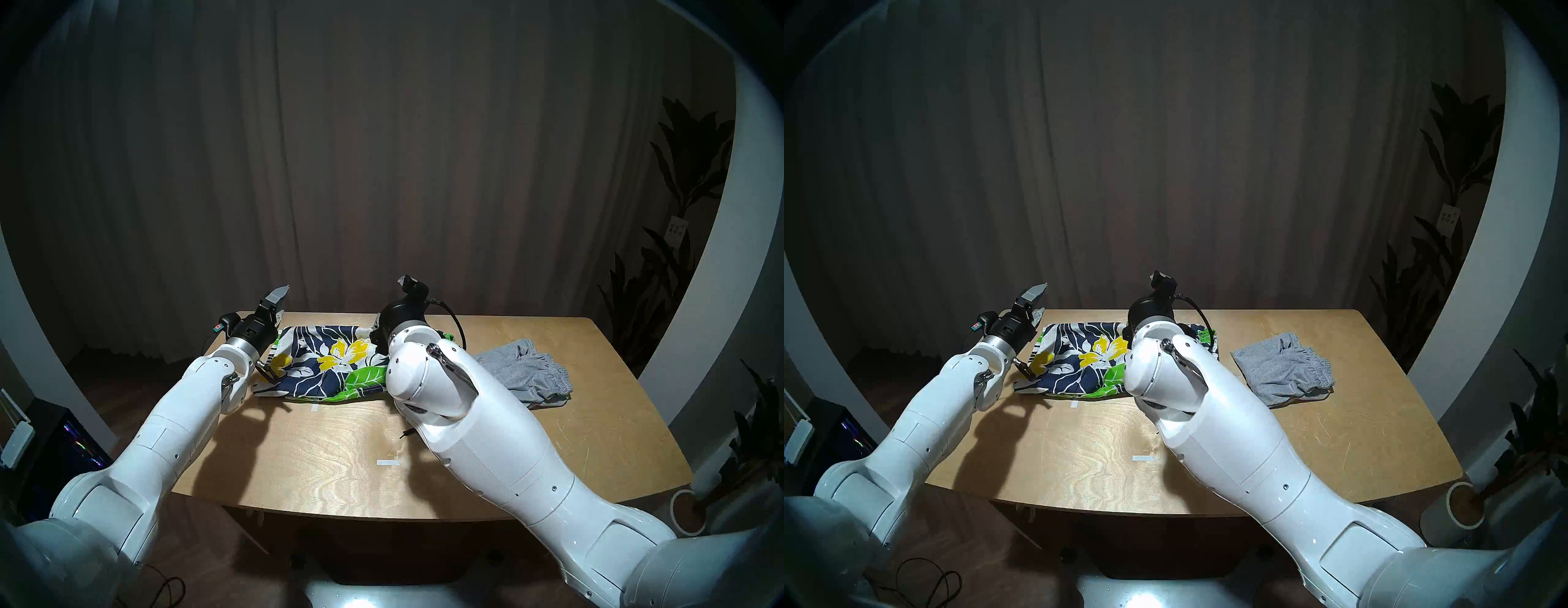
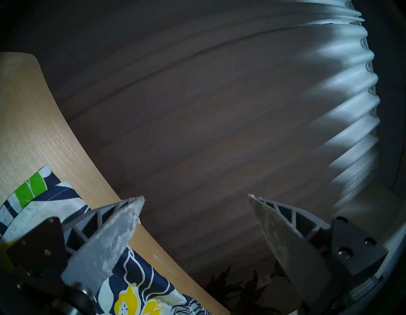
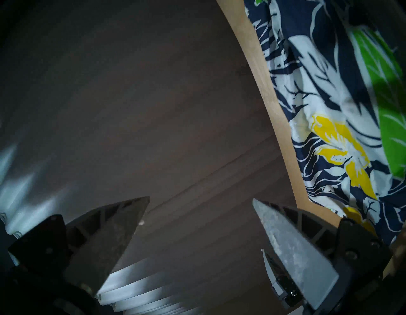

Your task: Fold pants twice and stack them

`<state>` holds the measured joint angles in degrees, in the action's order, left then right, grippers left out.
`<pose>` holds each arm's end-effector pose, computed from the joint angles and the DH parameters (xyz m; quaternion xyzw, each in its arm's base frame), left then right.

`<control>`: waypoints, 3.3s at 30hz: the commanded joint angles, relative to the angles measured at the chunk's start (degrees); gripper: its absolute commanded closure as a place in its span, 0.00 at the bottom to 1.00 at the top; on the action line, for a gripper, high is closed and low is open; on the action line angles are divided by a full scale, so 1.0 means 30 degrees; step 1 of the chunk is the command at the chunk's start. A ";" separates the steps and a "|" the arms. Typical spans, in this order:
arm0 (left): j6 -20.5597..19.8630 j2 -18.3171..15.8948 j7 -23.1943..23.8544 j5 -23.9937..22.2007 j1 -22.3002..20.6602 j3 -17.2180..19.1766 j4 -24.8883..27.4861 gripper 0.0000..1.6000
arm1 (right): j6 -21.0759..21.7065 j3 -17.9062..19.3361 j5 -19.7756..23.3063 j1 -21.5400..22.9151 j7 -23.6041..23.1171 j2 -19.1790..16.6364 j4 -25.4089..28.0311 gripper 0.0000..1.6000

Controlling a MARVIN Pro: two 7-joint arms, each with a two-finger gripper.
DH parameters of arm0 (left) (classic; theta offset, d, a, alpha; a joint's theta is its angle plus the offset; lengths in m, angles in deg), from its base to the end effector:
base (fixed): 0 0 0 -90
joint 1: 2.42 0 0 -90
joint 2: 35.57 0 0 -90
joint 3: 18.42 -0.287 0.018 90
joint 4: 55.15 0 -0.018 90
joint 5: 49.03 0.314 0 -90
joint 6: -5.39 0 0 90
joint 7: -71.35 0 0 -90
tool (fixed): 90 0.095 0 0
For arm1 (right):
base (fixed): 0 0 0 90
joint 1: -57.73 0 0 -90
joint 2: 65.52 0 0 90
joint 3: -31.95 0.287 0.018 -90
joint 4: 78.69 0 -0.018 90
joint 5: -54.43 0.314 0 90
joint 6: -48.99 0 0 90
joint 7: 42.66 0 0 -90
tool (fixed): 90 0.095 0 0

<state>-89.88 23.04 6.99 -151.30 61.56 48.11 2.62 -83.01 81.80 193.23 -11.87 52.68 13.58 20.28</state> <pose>0.5171 0.1254 -0.2878 0.5949 0.2759 0.5702 0.4948 0.4315 0.1762 -0.1991 -0.4225 0.6288 -0.2727 0.5930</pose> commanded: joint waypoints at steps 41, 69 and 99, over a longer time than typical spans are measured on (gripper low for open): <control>0.4244 -0.1570 0.1334 -0.1724 0.6557 0.2751 0.7406 0.00 | 0.4486 -0.0633 -0.2572 -0.2294 0.1592 -0.8502 0.3483 0.00; 0.5010 -0.2007 0.0434 -0.1684 0.7350 0.2973 0.8716 0.00 | 0.1237 -0.2388 -0.4599 -0.1746 0.1567 -0.6838 0.0445 0.00; 0.5487 -0.1799 0.0126 -0.1783 0.7470 0.2939 0.8905 0.00 | 0.4549 -0.2959 -0.4538 0.0761 0.4172 -0.7086 -0.1972 0.00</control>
<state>-74.01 17.54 7.38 -156.60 84.37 56.44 27.93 -69.79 73.00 179.57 -12.55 62.06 -8.64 14.08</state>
